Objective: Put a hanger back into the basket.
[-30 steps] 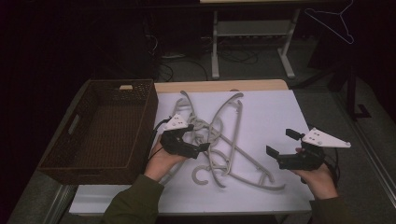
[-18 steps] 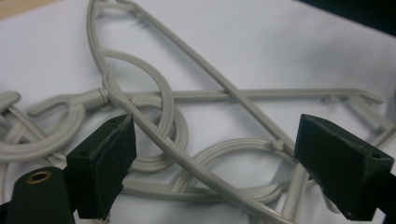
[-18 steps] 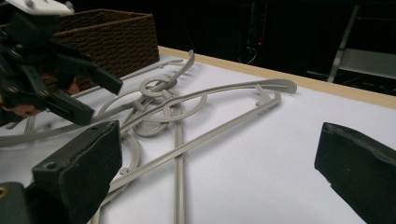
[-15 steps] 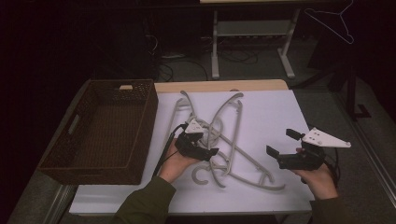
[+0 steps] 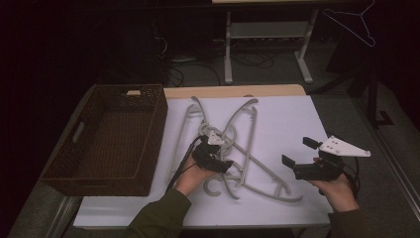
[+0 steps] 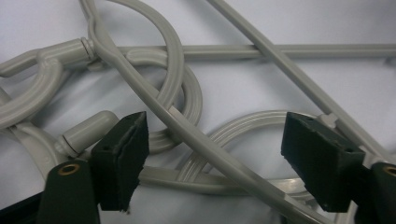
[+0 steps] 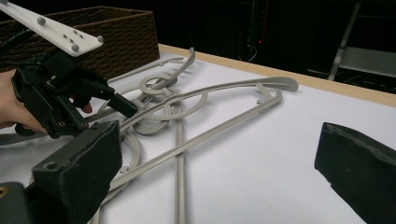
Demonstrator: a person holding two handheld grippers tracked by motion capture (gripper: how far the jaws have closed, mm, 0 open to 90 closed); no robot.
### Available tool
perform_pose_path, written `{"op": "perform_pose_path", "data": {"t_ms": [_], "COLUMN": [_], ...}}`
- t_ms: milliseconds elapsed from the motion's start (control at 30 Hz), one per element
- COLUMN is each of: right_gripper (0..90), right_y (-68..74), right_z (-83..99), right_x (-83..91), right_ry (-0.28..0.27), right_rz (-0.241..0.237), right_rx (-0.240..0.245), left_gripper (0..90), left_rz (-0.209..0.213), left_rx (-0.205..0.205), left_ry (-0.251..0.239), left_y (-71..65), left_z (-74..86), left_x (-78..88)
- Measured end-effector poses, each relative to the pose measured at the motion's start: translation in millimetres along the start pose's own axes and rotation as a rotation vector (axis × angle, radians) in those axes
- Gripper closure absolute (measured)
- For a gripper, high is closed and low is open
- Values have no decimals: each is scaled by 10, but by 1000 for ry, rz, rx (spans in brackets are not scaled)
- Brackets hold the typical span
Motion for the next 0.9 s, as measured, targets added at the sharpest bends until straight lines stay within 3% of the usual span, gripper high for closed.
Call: {"op": "perform_pose_path", "data": {"t_ms": [467,900], "right_gripper": [6,7], "right_y": [7,-4], "right_z": [-7,-12], "right_x": [1,15], "right_ry": [0,-4], "right_rz": [4,10], "right_rx": [-1,-11], "left_gripper": [424,547], "left_rz": [-73,-77], "left_rx": [-19,5], "left_ry": [60,74], "left_y": [-11,-17], "left_z": [9,-6], "left_x": [-37,-24]}}
Point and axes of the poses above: each handheld gripper's, and its own axes: x roughly backward along the jaws, z roughly out of its underside, y roughly to its left, the point moved 2 cm from there along -x, roughly forward along the jaws, and after that the axes turned 2 degrees about y, right-handed, at the moved point
